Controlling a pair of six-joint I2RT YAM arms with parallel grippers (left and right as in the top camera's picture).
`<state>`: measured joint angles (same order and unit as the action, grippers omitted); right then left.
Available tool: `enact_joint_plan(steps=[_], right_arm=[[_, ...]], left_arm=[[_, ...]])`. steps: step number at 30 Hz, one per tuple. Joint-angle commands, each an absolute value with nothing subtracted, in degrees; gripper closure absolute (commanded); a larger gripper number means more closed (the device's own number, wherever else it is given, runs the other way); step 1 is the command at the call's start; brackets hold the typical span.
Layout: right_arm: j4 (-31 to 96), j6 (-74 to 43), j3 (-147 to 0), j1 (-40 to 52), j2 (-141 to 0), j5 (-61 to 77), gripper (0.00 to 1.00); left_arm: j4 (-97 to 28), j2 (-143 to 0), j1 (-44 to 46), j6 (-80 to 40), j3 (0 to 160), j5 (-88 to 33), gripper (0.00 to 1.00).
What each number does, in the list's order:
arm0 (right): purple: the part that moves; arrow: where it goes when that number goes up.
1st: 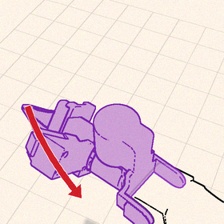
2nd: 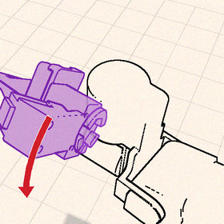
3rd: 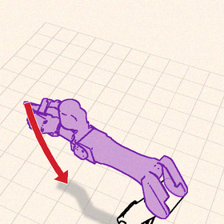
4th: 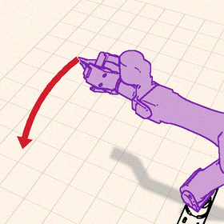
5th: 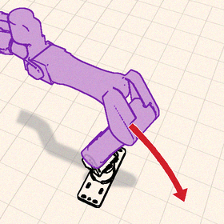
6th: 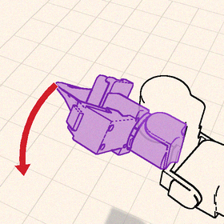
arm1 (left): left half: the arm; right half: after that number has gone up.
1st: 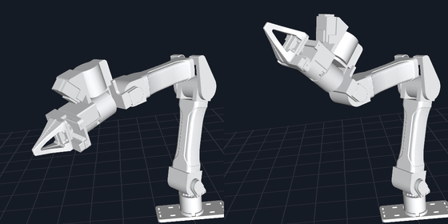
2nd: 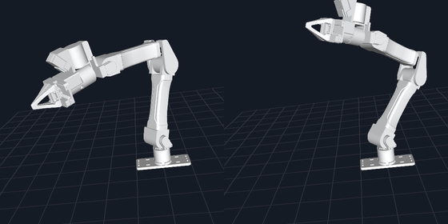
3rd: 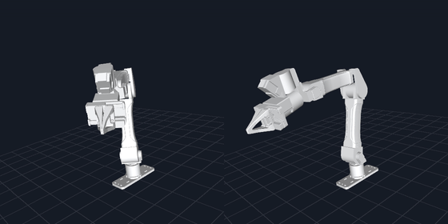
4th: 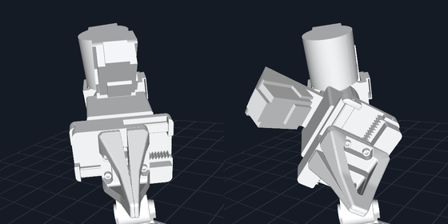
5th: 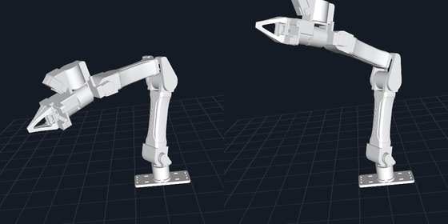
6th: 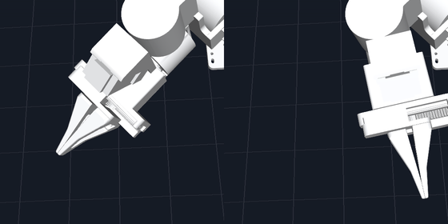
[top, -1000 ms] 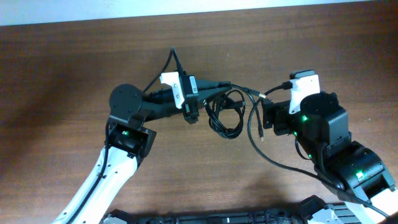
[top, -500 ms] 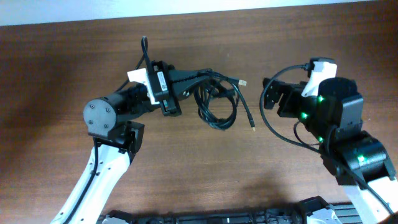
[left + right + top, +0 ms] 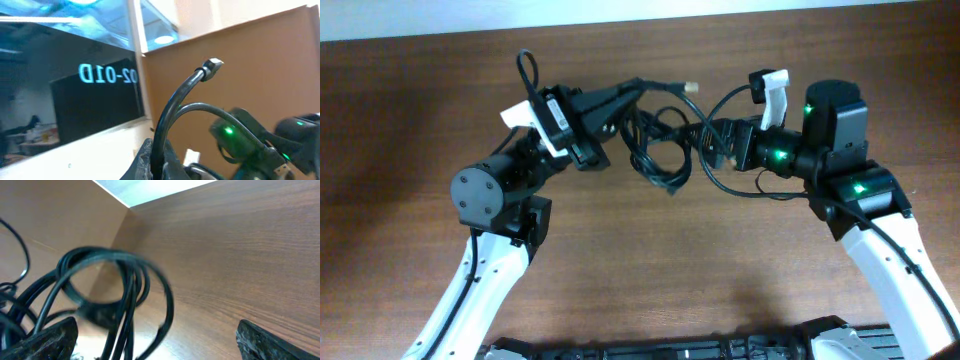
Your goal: Untangle cables
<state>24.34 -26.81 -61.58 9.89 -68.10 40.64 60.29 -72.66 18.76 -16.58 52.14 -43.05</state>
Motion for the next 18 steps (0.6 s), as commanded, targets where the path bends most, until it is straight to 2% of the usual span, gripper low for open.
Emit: enact_joint_plan(steps=[1, 7, 8, 12, 18], right_arm=[[24.2, -27.4, -61.7, 7.8, -68.0, 48.1, 0.00], [23.8, -30.5, -61.7, 7.1, -68.0, 50.9, 0.01], [23.5, -30.6, -61.7, 7.1, -68.0, 51.6, 0.05], [23.2, -35.2, -61.7, 7.1, -68.0, 53.7, 0.10], [22.0, -38.2, -61.7, 9.4, -68.4, 54.8, 0.11]], left_arm=[[60.8, -72.3, 18.6, -17.1, 52.9, -35.9, 1.00], [60.8, -72.3, 18.7, -18.9, 52.9, -35.6, 1.00], [60.8, -72.3, 18.7, -18.9, 52.9, -35.6, 1.00], [60.8, -72.3, 18.7, -18.9, 52.9, -34.6, 1.00], [60.8, -72.3, 18.7, -18.9, 52.9, -34.1, 1.00]])
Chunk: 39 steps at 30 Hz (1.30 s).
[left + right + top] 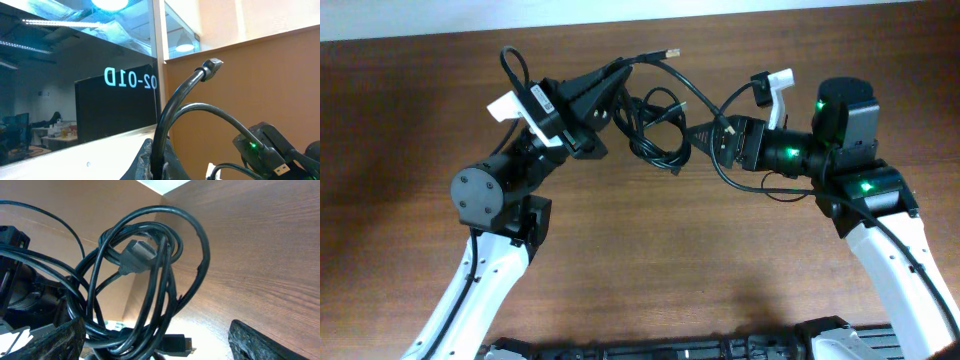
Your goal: Untangle cables
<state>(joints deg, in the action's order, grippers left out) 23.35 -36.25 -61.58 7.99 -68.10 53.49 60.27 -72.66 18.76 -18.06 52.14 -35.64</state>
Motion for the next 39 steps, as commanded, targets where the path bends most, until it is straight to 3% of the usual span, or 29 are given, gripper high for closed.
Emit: enact_joint_plan(steps=[1, 8, 9, 13, 15, 17, 18, 20, 26, 30, 34, 39], right_arm=[[21.3, -39.1, -61.7, 9.9, -68.9, 54.7, 0.13], [14.5, -47.4, -61.7, 15.5, -76.8, 54.7, 0.33], [14.5, -47.4, -61.7, 15.3, -77.3, 54.7, 0.51], [13.0, -47.2, -61.7, 15.3, -77.3, 53.9, 0.96], [12.5, -46.7, -61.7, 15.3, -77.3, 51.6, 0.96], [11.9, -43.8, -61.7, 15.3, -77.3, 50.1, 0.96], [11.7, -42.6, -61.7, 15.2, -77.3, 49.1, 0.96], [11.2, -42.4, -61.7, 15.2, -77.3, 48.1, 0.96], [5.5, -39.7, -61.7, 14.4, -77.3, 47.2, 0.96], [10.2, -36.2, -61.7, 10.8, -77.3, 47.4, 0.96], [11.1, -29.6, -61.7, 10.7, -76.9, 47.4, 0.96], [11.1, -26.5, -61.7, 10.7, -75.6, 49.8, 0.96]], left_arm=[[60.8, -72.3, 18.7, -18.9, 52.9, -34.1, 1.00], [60.8, -72.3, 18.7, -19.9, 52.9, -34.1, 1.00], [60.8, -72.3, 18.7, -19.9, 52.9, -34.1, 1.00], [59.6, -72.3, 18.7, -19.9, 52.9, -36.7, 1.00], [57.5, -72.3, 18.7, -20.0, 52.9, -37.3, 1.00], [53.5, -72.3, 18.7, -21.5, 52.9, -37.3, 0.90], [49.7, -72.3, 18.7, -23.6, 52.9, -37.3, 0.75], [45.4, -72.3, 18.7, -25.6, 52.9, -37.4, 0.01], [24.5, -72.3, 17.4, -26.3, 52.9, -39.5, 0.01], [22.8, -70.6, 10.2, -26.5, 52.9, -51.4, 0.01], [6.9, -69.4, 4.6, -27.6, 52.9, -51.5, 0.01], [-4.2, -69.4, 6.5, -27.3, 52.9, -51.4, 0.01]])
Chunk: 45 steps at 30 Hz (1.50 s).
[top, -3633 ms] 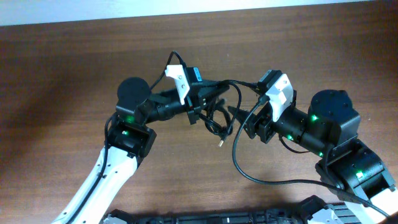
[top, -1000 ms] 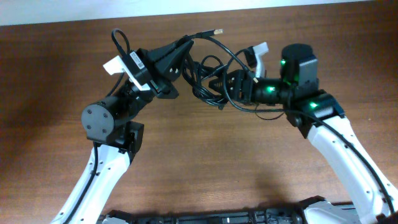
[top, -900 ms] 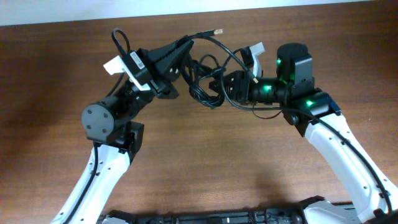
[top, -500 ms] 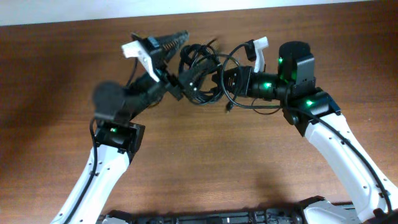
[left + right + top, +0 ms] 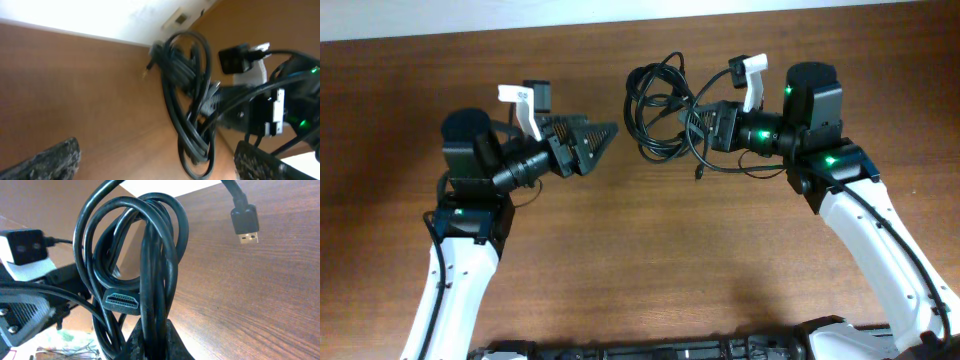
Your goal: Untangle cables
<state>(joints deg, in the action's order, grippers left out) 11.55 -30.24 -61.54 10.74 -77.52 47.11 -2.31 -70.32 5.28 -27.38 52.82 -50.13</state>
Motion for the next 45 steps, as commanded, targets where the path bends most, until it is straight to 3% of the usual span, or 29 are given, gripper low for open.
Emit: enact_joint_plan(steps=[1, 5, 11, 13, 16, 22, 23, 24, 29, 45], right_arm=[[11.1, -25.8, -61.7, 10.7, -75.3, 50.4, 0.96], [10.5, -24.0, -61.7, 10.9, -74.3, 53.4, 0.96], [10.2, -24.0, -61.7, 10.4, -74.2, 55.4, 0.96], [8.3, -24.0, -61.7, 10.4, -74.2, 58.4, 0.96], [6.6, -24.0, -61.7, 10.5, -74.2, 60.9, 0.96], [6.4, -24.0, -61.7, 10.4, -74.2, 60.8, 0.96], [6.4, -24.1, -61.7, 10.4, -74.2, 60.9, 0.96], [6.4, -24.1, -61.7, 10.2, -74.2, 60.8, 0.96], [6.2, -26.7, -61.7, 7.8, -74.2, 61.1, 0.96], [1.0, -31.0, -61.7, 7.7, -74.2, 61.1, 0.96]], left_arm=[[-6.4, -69.4, 7.3, -27.4, 52.9, -51.0, 0.01], [-13.4, -69.4, 11.9, -27.3, 52.9, -45.6, 0.01], [-13.1, -69.4, 15.4, -26.9, 52.9, -40.6, 0.01], [-13.0, -69.5, 15.9, -27.0, 52.9, -38.6, 0.23], [-13.0, -69.6, 16.7, -27.0, 52.9, -35.1, 0.30], [-12.9, -69.6, 17.5, -27.0, 52.9, -37.1, 0.26], [-12.9, -69.6, 17.5, -27.0, 52.9, -38.9, 0.23], [-12.9, -69.6, 17.5, -27.0, 52.9, -41.0, 0.14], [-13.1, -69.6, 17.5, -27.0, 52.9, -43.6, 0.01], [-11.6, -69.6, 15.4, -27.0, 52.9, -44.1, 0.01]])
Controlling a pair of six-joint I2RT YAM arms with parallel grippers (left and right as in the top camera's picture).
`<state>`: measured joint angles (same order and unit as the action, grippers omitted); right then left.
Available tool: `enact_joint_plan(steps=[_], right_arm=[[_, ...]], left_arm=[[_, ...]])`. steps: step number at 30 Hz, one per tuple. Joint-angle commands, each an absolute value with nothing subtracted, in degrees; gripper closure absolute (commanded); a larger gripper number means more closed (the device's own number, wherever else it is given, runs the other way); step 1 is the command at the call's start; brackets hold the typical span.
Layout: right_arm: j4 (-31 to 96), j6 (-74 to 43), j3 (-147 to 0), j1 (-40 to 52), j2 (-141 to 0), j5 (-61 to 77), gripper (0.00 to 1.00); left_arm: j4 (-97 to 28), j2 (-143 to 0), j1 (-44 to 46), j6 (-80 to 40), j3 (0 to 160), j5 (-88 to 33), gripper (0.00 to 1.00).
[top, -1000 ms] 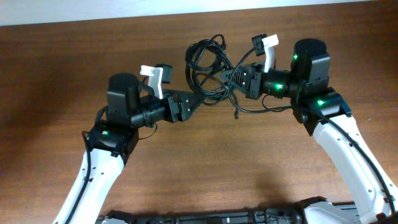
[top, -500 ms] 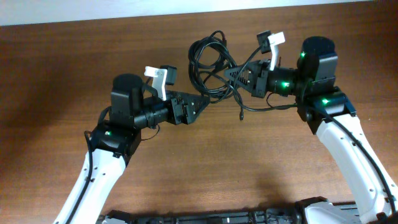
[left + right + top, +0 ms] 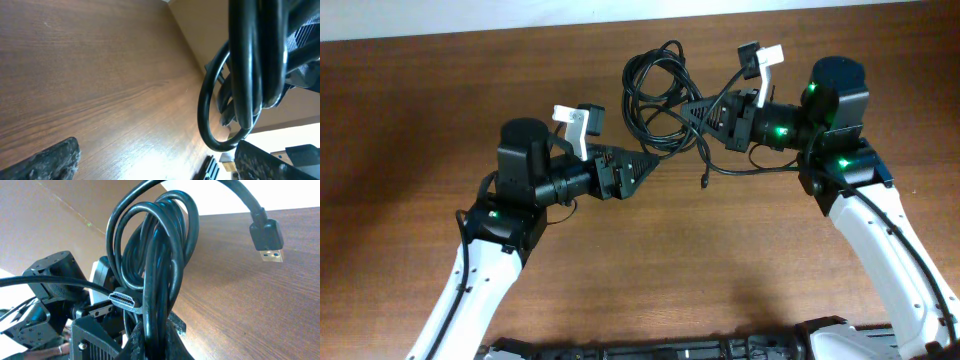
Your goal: Untangle cables
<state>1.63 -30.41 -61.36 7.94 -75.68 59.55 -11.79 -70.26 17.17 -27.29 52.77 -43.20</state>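
Note:
A tangled bundle of black cables [image 3: 652, 95] hangs above the wooden table, with my right gripper [image 3: 700, 113] shut on several of its strands. In the right wrist view the loops [image 3: 155, 255] rise from the closed jaws of my right gripper [image 3: 152, 337]. An HDMI plug [image 3: 122, 300] and a USB plug [image 3: 270, 242] stick out of them. One loose end [image 3: 705, 182] dangles below. My left gripper [image 3: 642, 165] is open just below and left of the bundle, holding nothing. The left wrist view has the cable loops [image 3: 250, 70] ahead of the spread fingers [image 3: 50, 160].
The brown wooden table [image 3: 650, 280] lies under both arms. Its far edge meets a pale wall [image 3: 470, 15] at the top. No other objects lie on it.
My left arm has swung in, and its open gripper has gone from left of the bundle to close under it. My right gripper, still shut on the cables, has shifted slightly right and up.
At first my left gripper was shut on a cable near its plug, with my right gripper open beside the bundle. That still held at 2.8 s ago. At 1.5 s ago the right gripper held the bundle and the left was open and apart. Now the left is close again.

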Motion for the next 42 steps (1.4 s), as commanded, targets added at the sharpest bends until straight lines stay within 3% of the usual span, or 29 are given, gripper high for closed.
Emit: enact_joint_plan(steps=[1, 20, 21, 23, 26, 33, 37, 42], right_arm=[[1.0, -30.9, -61.7, 7.7, -74.2, 61.1, 0.96], [-1.8, -30.9, -61.7, 7.9, -74.2, 68.2, 0.96], [-2.2, -30.9, -61.7, 7.9, -74.2, 68.6, 0.96], [-2.8, -30.9, -61.7, 7.9, -74.2, 68.8, 0.96], [-2.8, -30.9, -61.7, 7.9, -74.2, 69.0, 0.96], [-2.8, -30.9, -61.7, 7.9, -74.2, 69.0, 0.96], [0.0, -25.0, -61.7, 7.8, -74.3, 68.8, 0.96], [6.5, -19.8, -61.7, 7.8, -74.4, 66.6, 0.96]], left_arm=[[-11.6, -69.6, 14.1, -27.6, 52.9, -44.2, 0.01], [-4.7, -69.8, 18.8, -30.6, 52.9, -39.5, 0.01], [-5.8, -69.8, 18.7, -30.6, 52.9, -37.3, 0.01], [-14.7, -69.8, 18.8, -30.1, 52.9, -21.8, 0.01], [-21.2, -69.8, 18.7, -29.9, 52.9, -16.2, 0.00], [-23.6, -69.7, 18.7, -27.7, 52.9, -15.6, 0.01], [-23.0, -68.0, 18.6, -26.6, 52.9, -18.2, 0.01], [-22.6, -61.4, 18.6, -16.8, 52.9, -18.2, 0.01]])
